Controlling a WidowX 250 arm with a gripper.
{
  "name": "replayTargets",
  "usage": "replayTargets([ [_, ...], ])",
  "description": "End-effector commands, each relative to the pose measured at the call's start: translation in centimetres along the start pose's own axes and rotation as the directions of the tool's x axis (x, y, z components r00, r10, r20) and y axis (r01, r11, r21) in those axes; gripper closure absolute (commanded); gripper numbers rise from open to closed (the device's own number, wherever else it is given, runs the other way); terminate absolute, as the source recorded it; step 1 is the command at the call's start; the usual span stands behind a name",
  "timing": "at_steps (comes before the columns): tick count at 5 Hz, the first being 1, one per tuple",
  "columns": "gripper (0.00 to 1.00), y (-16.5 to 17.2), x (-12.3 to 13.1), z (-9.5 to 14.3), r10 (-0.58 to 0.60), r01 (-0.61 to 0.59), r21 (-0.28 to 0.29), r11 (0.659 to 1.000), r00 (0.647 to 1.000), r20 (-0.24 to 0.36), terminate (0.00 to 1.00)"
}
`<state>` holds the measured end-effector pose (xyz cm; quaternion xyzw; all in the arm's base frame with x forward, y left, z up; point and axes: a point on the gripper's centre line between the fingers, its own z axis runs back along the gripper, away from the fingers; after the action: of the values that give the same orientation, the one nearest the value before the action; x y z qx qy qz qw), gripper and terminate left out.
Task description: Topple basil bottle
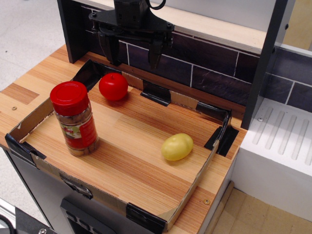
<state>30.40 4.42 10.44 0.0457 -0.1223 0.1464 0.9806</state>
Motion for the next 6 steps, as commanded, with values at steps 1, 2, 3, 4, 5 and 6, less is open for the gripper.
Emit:
replayTargets([
  [1,0.0,0.0,0.0,0.0,0.0,0.0,0.0,1.0,1.0,0.0,0.0],
  [2,0.0,0.7,-0.4,0.6,-0.256,0.255,-0.021,0.967,0.966,-0.047,0.0],
  [3,0.0,1.9,-0.3,1.6,-0.488,0.484,-0.071,0.872,0.871,-0.056,0.0],
  [4,0.0,2.7,-0.3,2.4,-0.687,0.68,-0.117,0.723,0.726,-0.032,0.0],
  [5,0.0,3.1,-1.5,2.2,-0.833,0.826,-0.145,0.544,0.553,0.024,0.0],
  [6,0.0,3.6,-2.4,2.4,-0.857,0.844,-0.179,0.506,0.516,0.009,0.0],
])
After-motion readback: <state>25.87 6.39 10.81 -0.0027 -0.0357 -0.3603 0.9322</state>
